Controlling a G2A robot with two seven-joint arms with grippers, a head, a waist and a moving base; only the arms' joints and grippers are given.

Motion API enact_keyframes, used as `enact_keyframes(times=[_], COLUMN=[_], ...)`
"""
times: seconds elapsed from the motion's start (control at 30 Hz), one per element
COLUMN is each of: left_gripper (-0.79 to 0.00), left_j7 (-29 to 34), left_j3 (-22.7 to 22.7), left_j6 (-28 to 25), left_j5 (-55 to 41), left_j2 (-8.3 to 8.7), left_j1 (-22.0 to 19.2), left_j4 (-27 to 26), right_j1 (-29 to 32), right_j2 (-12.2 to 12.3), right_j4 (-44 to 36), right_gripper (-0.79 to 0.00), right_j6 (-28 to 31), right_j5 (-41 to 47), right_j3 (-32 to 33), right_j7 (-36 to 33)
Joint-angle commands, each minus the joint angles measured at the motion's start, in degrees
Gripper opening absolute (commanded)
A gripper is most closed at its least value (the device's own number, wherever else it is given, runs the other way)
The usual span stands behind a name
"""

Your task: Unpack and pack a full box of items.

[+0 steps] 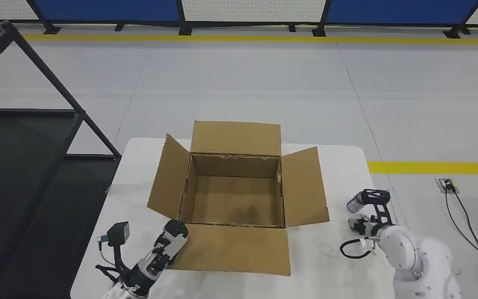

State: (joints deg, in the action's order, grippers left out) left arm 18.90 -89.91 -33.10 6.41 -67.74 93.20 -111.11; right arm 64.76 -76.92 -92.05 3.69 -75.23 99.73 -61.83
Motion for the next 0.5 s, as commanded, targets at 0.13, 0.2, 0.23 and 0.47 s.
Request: enact_keyframes(times=[0.13,0.2,0.23,0.47], left_gripper=[0.000,0.000,0.000,0.000], left_j7=[0.0,0.0,-0.1,-1.0], left_j3=[0.0,0.0,0.0,-0.2], left_j6=[0.0,0.0,0.1,0.1], left_j5=[0.0,0.0,0.0,-0.2], left_j2=[0.00,0.00,-0.01,0.02], left_j1=[0.0,0.0,0.0,0.2], left_j4=[0.0,0.0,0.0,-0.3], right_j1=[1.5,2.5,3.1,8.2], right_j2=[0.4,0.5,0.5,0.9], right_j4=[-4.2,-6.7,-8.0,-17.1], right_gripper=[0.000,0.000,0.000,0.000], right_j6=[-0.7,-0.4,0.2,5.5], right_j5=[1.5,4.0,5.6,15.8], right_j3=[1.3,2.1,2.6,4.7], right_j7=[0.2,1.0,1.4,5.2])
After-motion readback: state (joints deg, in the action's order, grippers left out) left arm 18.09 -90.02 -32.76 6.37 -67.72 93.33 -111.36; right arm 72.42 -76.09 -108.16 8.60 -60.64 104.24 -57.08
